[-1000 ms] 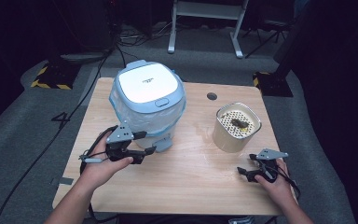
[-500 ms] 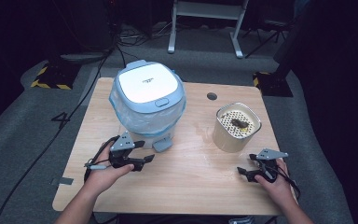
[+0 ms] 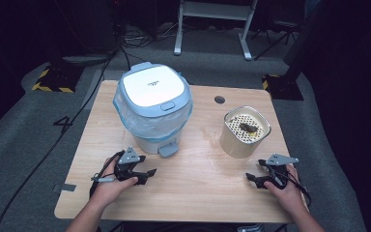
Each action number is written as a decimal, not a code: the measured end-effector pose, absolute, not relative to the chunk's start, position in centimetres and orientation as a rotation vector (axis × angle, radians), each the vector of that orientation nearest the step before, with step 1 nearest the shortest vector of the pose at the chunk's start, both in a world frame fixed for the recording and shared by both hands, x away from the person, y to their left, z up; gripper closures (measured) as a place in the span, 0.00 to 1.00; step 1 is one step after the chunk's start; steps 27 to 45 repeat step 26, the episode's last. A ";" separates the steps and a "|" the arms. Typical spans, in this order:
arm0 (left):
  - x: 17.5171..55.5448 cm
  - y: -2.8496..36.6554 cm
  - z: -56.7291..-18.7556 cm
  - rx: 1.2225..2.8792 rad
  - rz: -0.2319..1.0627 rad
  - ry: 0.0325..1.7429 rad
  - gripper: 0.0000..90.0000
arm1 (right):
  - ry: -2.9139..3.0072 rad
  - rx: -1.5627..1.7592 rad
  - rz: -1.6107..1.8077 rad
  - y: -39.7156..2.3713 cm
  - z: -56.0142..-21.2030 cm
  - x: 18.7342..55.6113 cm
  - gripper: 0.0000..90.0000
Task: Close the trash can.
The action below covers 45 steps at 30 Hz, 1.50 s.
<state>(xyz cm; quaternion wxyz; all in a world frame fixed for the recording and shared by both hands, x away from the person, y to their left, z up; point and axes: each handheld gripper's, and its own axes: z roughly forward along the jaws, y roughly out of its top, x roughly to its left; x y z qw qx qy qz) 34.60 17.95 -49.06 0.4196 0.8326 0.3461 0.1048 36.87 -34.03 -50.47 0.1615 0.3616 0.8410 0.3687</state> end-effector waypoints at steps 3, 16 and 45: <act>34.6 18.1 -49.7 2.102 0.262 0.888 0.33 | 2.401 1.032 1.053 -34.0 -50.5 36.9 0.17; 34.6 17.9 -50.4 2.215 0.345 0.930 0.21 | 2.401 1.031 1.053 -34.0 -50.5 36.9 0.17; 34.9 18.0 -50.4 2.206 0.356 0.957 0.18 | 2.401 1.031 1.052 -34.0 -50.5 36.9 0.17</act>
